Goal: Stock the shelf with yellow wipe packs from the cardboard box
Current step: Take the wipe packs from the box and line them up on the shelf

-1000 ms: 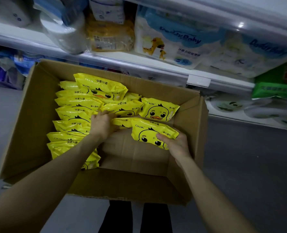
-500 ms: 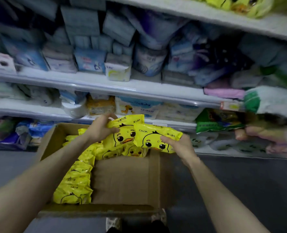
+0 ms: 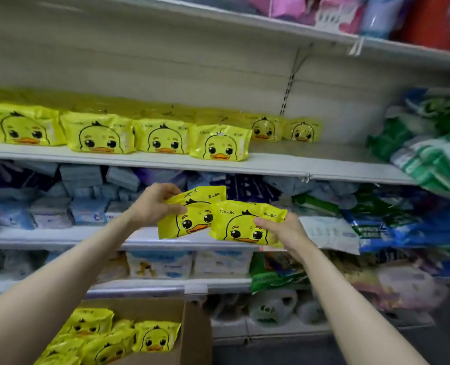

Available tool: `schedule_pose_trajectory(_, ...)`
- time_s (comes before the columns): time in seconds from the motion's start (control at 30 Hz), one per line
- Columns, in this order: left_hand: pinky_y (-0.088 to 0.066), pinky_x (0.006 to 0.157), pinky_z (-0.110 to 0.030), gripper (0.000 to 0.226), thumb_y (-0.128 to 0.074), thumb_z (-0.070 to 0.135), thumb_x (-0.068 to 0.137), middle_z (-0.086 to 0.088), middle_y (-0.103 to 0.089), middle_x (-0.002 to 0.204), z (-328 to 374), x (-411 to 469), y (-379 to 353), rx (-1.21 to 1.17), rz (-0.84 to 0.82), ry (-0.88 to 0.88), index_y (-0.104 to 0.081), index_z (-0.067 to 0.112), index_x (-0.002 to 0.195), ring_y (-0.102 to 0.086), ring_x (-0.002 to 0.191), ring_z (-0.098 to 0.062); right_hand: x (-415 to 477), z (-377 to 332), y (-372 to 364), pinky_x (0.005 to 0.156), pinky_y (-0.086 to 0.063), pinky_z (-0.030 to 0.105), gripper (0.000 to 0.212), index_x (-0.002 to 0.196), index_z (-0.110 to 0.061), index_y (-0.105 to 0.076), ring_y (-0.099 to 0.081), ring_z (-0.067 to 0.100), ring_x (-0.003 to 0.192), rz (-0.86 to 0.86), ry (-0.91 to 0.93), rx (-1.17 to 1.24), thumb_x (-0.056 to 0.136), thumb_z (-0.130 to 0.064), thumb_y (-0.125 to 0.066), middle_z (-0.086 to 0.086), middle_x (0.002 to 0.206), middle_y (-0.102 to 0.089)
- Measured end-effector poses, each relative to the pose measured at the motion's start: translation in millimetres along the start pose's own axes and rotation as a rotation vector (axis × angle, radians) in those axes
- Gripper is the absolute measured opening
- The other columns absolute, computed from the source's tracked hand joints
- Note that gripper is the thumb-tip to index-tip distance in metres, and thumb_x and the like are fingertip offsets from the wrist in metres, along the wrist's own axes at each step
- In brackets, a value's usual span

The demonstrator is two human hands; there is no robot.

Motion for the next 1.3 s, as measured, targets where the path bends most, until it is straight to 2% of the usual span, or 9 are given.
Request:
schedule_pose_trajectory(0.17, -0.046, 0.065, -0.022, 0.020, -0.076, 0.009, 0.075, -0.003, -0.068, 0.083, 74.9, 21.6, -38.9, -0.008, 0.077, -0.048, -0.063, 0.008, 0.091, -0.063, 0.072, -0.011, 22.7, -26.6, 85.2, 0.074, -0.054, 0.040, 0.028, 0.097, -0.008, -0.071, -0.069, 0.027, 0.090, -0.021, 0.072, -0.037, 0.072, -0.016, -0.080, 0.007, 0.092, -0.074)
schedule_pose_trajectory(0.23, -0.042, 0.063, -0.018, 0.025, -0.077, 0.013, 0.075, -0.002, -0.066, 0.087, 100.3, 32.3, -48.9, 0.002, 0.108, -0.062, -0.062, 0.010, 0.095, -0.060, 0.076, -0.012, 31.8, -38.3, 112.9, 0.077, -0.054, 0.040, 0.025, 0.096, -0.011, -0.071, -0.069, 0.023, 0.089, -0.047, 0.093, -0.042, 0.073, -0.016, -0.079, 0.006, 0.095, -0.074)
schedule_pose_trajectory(0.4, -0.044, 0.071, -0.030, 0.028, -0.077, 0.017, 0.076, -0.003, -0.064, 0.088, 160.0, 62.5, -67.5, 0.051, 0.165, -0.064, -0.060, 0.014, 0.098, -0.058, 0.084, -0.021, 54.1, -59.9, 172.4, 0.076, -0.055, 0.033, 0.021, 0.092, -0.014, -0.068, -0.069, 0.016, 0.086, -0.076, 0.147, -0.029, 0.074, -0.017, -0.079, 0.001, 0.091, -0.073)
schedule_pose_trajectory(0.57, -0.049, 0.080, -0.037, 0.031, -0.078, 0.021, 0.075, -0.007, -0.066, 0.097, 199.2, 96.5, -82.4, 0.165, 0.185, -0.071, -0.061, 0.014, 0.100, -0.061, 0.095, -0.026, 80.9, -63.8, 203.1, 0.086, -0.053, 0.053, 0.029, 0.093, -0.009, -0.070, -0.070, 0.027, 0.090, -0.070, 0.143, 0.012, 0.069, -0.020, -0.081, 0.005, 0.089, -0.075)
schedule_pose_trajectory(0.67, -0.045, 0.072, -0.029, 0.031, -0.079, 0.024, 0.074, -0.006, -0.065, 0.099, 211.8, 121.1, -86.1, 0.208, 0.167, -0.089, -0.061, 0.016, 0.099, -0.059, 0.099, -0.023, 97.1, -69.1, 214.8, 0.087, -0.053, 0.050, 0.040, 0.094, -0.011, -0.070, -0.070, 0.026, 0.090, -0.088, 0.146, -0.002, 0.062, -0.031, -0.083, 0.002, 0.090, -0.075)
schedule_pose_trajectory(0.77, -0.042, 0.079, -0.029, 0.037, -0.078, 0.023, 0.075, -0.009, -0.063, 0.111, 218.1, 152.7, -86.8, 0.235, 0.165, -0.119, -0.061, 0.011, 0.105, -0.057, 0.107, -0.023, 117.9, -72.9, 222.0, 0.085, -0.054, 0.042, 0.052, 0.098, -0.013, -0.070, -0.069, 0.024, 0.092, -0.082, 0.159, -0.011, 0.055, -0.039, -0.084, 0.001, 0.091, -0.075)
schedule_pose_trajectory(0.97, -0.045, 0.086, -0.035, 0.043, -0.077, 0.022, 0.077, -0.014, -0.061, 0.114, 222.8, 228.1, -87.8, 0.344, 0.175, -0.130, -0.058, 0.005, 0.112, -0.055, 0.108, -0.030, 169.5, -83.0, 224.6, 0.066, -0.048, 0.029, 0.017, 0.086, -0.018, -0.067, -0.064, 0.019, 0.080, -0.033, 0.171, -0.073, 0.074, -0.024, -0.078, 0.000, 0.089, -0.072)
schedule_pose_trajectory(1.13, -0.037, 0.073, -0.022, 0.037, -0.075, 0.022, 0.077, -0.007, -0.058, 0.115, 218.4, 292.9, -85.9, 0.427, 0.102, -0.144, -0.059, 0.016, 0.109, -0.052, 0.096, -0.021, 216.4, -93.6, 221.4, 0.062, -0.048, 0.027, 0.014, 0.083, -0.021, -0.064, -0.064, 0.014, 0.075, -0.005, 0.179, -0.088, 0.077, -0.018, -0.076, -0.003, 0.083, -0.069)
schedule_pose_trajectory(1.3, -0.039, 0.076, -0.025, 0.034, -0.077, 0.023, 0.075, -0.002, -0.056, 0.105, 204.9, 346.8, -87.0, 0.492, 0.027, -0.137, -0.061, 0.019, 0.104, -0.054, 0.097, -0.021, 256.9, -93.5, 214.3, 0.068, -0.053, 0.030, 0.040, 0.098, -0.014, -0.066, -0.065, 0.017, 0.081, 0.040, 0.135, -0.085, 0.065, -0.029, -0.083, 0.002, 0.092, -0.071)
Point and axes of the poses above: each hand's wrist, its own x-axis towards the middle knuckle, its own y-axis out of the back of the hand, z = x × y, the point moved 1 cm from there along x, towards the middle knuckle
